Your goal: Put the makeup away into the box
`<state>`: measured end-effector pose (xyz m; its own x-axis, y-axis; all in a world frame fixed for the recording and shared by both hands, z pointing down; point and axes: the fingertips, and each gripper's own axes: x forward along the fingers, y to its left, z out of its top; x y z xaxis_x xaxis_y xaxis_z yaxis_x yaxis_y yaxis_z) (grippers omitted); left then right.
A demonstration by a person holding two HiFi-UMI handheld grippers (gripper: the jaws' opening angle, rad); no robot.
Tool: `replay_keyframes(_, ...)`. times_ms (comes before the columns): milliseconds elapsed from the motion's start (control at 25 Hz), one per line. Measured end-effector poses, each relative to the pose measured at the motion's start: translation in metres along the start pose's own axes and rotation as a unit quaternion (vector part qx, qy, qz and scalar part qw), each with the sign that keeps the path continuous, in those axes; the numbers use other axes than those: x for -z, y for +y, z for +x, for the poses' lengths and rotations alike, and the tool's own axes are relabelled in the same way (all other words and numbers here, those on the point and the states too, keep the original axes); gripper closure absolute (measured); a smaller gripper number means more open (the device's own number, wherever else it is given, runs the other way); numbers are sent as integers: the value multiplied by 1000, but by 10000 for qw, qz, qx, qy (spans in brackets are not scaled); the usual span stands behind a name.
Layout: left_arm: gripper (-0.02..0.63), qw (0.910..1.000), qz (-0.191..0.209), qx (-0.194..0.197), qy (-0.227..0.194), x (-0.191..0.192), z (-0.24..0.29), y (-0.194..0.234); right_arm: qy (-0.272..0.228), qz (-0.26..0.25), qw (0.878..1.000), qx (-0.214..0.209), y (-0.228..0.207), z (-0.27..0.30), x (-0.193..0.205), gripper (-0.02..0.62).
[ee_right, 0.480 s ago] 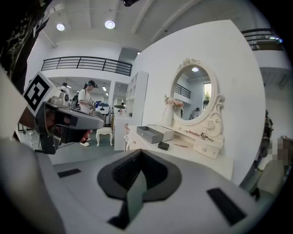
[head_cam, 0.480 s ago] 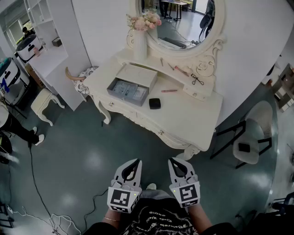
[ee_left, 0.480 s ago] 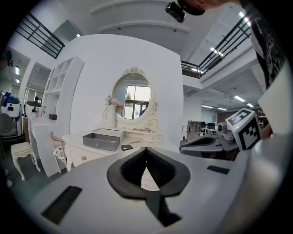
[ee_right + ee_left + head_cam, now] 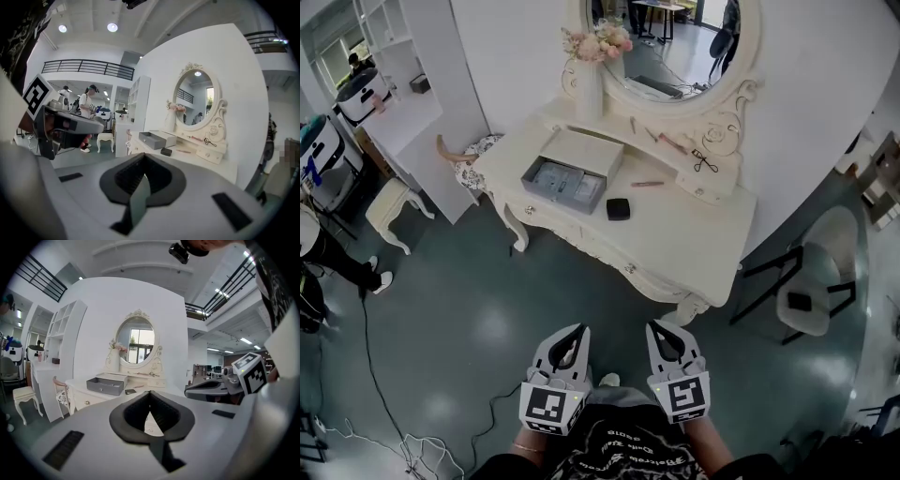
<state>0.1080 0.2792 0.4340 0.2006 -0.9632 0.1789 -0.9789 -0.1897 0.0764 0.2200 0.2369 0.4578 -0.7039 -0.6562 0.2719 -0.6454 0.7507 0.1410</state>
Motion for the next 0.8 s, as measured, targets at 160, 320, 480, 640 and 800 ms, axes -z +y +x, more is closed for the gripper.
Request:
replay_keyframes(160, 591, 9999, -12, -42, -98, -5, 4, 4, -166, 3, 9998, 62, -5, 0, -6, 586)
replay_keyframes(320, 591, 9998, 46, 16, -182, -11, 11, 4, -170, -30, 9997, 170, -11, 0, -8, 586)
replay_keyframes(480, 591, 9996, 84, 43, -264, -16, 18, 9, -252, 26, 9992, 299, -19, 2, -12, 586)
replay_keyframes(640, 591, 9996, 73, 14, -279, -17, 25, 16, -289, 7, 9987, 413, -27, 6, -17, 586)
replay_keyframes(800, 591, 9996, 127, 27, -249, -17, 33, 23, -165, -129, 9984, 520, -34, 13, -17, 586)
